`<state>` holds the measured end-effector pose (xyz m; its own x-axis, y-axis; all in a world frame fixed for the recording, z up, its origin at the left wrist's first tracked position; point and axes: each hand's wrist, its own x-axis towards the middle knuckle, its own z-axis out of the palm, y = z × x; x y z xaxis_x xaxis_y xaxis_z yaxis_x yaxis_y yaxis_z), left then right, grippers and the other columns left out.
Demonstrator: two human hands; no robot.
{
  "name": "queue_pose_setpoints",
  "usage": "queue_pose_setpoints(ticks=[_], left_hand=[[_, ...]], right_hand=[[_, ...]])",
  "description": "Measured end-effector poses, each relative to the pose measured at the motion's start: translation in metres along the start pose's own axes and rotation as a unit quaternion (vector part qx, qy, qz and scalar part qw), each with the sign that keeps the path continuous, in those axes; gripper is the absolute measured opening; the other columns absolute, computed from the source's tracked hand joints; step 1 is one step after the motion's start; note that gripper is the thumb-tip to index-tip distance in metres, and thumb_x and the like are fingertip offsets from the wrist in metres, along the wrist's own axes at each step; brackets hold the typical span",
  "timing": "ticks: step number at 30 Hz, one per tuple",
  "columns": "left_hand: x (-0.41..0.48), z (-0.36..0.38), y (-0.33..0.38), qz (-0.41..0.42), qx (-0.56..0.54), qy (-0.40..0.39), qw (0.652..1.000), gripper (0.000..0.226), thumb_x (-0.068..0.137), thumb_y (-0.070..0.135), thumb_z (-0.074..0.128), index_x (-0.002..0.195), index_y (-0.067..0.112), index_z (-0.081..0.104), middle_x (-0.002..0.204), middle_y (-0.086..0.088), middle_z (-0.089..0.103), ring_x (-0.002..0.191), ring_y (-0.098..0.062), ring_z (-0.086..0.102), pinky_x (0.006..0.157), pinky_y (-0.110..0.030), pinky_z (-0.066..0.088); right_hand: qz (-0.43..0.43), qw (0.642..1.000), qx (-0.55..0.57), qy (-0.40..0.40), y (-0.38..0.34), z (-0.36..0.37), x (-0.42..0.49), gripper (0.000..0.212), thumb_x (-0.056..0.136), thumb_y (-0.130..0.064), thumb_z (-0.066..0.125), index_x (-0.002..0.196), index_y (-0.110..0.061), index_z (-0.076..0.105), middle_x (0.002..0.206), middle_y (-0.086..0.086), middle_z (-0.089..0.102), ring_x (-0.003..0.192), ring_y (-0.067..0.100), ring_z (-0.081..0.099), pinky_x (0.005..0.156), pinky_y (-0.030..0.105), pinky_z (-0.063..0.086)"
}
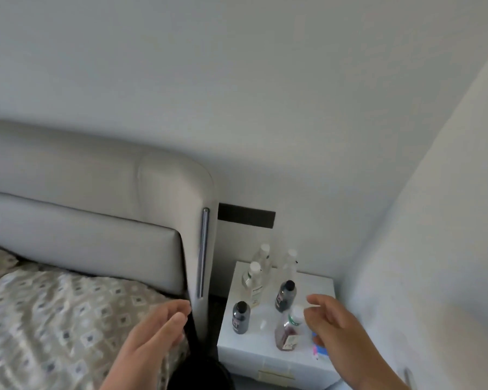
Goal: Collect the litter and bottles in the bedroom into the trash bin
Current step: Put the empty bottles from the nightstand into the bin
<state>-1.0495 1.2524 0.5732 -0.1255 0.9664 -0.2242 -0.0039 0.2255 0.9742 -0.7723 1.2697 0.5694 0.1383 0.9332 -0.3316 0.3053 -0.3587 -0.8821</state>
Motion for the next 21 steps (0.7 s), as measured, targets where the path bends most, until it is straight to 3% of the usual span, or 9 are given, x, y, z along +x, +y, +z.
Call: queue_pose_setpoints(ticks=[2, 4, 6, 8, 11, 13, 16, 18, 21], left_hand=[[0.025, 0.004, -0.018, -0.015, -0.005, 0.002, 1.000, 0.026, 0.062, 0.035, 0.067, 0.084, 0.025, 0.076, 0.089, 0.001, 0.074, 0.090, -0.016, 0.066, 0.081, -0.033, 0.051], [0.050, 0.011, -0.044, -0.036, 0.001, -0.009, 0.999, 0.011, 0.077, 0.024, 0.067, 0.086, 0.024, 0.074, 0.091, 0.003, 0.074, 0.089, -0.010, 0.067, 0.077, -0.027, 0.049], [0.070, 0.020, -0.075, -0.054, 0.007, -0.022, 0.998, 0.011, 0.084, 0.020, 0.065, 0.089, 0.026, 0.073, 0.095, 0.005, 0.074, 0.092, -0.007, 0.067, 0.079, -0.027, 0.049], [0.088, 0.031, -0.109, -0.073, 0.013, -0.024, 0.997, 0.021, 0.074, 0.028, 0.063, 0.092, 0.026, 0.071, 0.097, 0.007, 0.074, 0.096, -0.009, 0.067, 0.085, -0.032, 0.049], [0.117, 0.050, -0.159, -0.088, 0.023, -0.025, 0.995, 0.028, 0.075, 0.032, 0.068, 0.101, 0.023, 0.067, 0.101, 0.009, 0.073, 0.097, -0.002, 0.065, 0.097, -0.039, 0.048], [0.138, 0.062, -0.191, -0.090, 0.036, -0.014, 0.995, 0.041, 0.068, 0.041, 0.071, 0.105, 0.024, 0.066, 0.105, 0.006, 0.072, 0.100, -0.001, 0.064, 0.096, -0.034, 0.048], [0.173, 0.083, -0.231, -0.092, 0.060, 0.022, 0.994, 0.036, 0.082, 0.024, 0.069, 0.117, 0.025, 0.059, 0.118, 0.007, 0.063, 0.111, -0.004, 0.058, 0.086, -0.016, 0.043], [0.193, 0.097, -0.254, -0.091, 0.096, 0.030, 0.991, 0.054, 0.082, 0.027, 0.069, 0.132, 0.027, 0.048, 0.130, 0.009, 0.053, 0.122, -0.007, 0.050, 0.090, -0.021, 0.040], [0.219, 0.117, -0.280, -0.089, 0.153, 0.028, 0.984, 0.094, 0.070, 0.042, 0.076, 0.146, 0.037, 0.022, 0.149, 0.013, 0.032, 0.131, -0.011, 0.040, 0.103, -0.032, 0.040]], right_hand=[[0.028, 0.999, 0.004, 0.015, 0.019, 0.008, 0.017, 0.016, 0.088, -0.014, 0.064, 0.092, -0.029, 0.065, 0.067, -0.014, 0.069, 0.072, 0.011, 0.062, 0.107, 0.047, 0.039], [0.062, 0.998, 0.016, 0.020, 0.047, 0.021, 0.038, 0.016, 0.087, -0.011, 0.065, 0.088, -0.026, 0.067, 0.062, -0.009, 0.067, 0.070, 0.014, 0.060, 0.096, 0.044, 0.045], [0.086, 0.996, 0.016, 0.018, 0.082, 0.039, 0.059, 0.017, 0.087, -0.007, 0.065, 0.089, -0.024, 0.069, 0.062, -0.005, 0.064, 0.069, 0.016, 0.058, 0.089, 0.038, 0.045], [0.111, 0.994, 0.003, 0.002, 0.122, 0.062, 0.083, 0.021, 0.083, -0.008, 0.069, 0.099, -0.022, 0.066, 0.084, -0.004, 0.066, 0.086, 0.017, 0.061, 0.096, 0.036, 0.041], [0.117, 0.993, -0.022, -0.007, 0.186, 0.098, 0.125, 0.037, 0.082, -0.012, 0.070, 0.115, -0.024, 0.056, 0.125, 0.001, 0.057, 0.122, 0.019, 0.052, 0.105, 0.032, 0.038], [0.120, 0.992, -0.042, -0.010, 0.215, 0.119, 0.153, 0.049, 0.085, -0.016, 0.065, 0.131, -0.020, 0.048, 0.136, -0.002, 0.049, 0.130, 0.014, 0.046, 0.099, 0.024, 0.034], [0.106, 0.993, -0.056, -0.010, 0.261, 0.143, 0.198, 0.058, 0.085, -0.016, 0.060, 0.139, -0.017, 0.039, 0.143, 0.000, 0.046, 0.128, 0.010, 0.046, 0.097, 0.023, 0.035], [0.100, 0.992, -0.072, -0.004, 0.291, 0.158, 0.223, 0.063, 0.086, -0.018, 0.058, 0.143, -0.016, 0.031, 0.148, 0.002, 0.041, 0.126, 0.010, 0.045, 0.104, 0.027, 0.036], [0.098, 0.989, -0.107, 0.028, 0.327, 0.179, 0.249, 0.077, 0.087, -0.026, 0.057, 0.151, -0.016, 0.015, 0.157, 0.005, 0.025, 0.138, 0.020, 0.037, 0.114, 0.041, 0.032]])
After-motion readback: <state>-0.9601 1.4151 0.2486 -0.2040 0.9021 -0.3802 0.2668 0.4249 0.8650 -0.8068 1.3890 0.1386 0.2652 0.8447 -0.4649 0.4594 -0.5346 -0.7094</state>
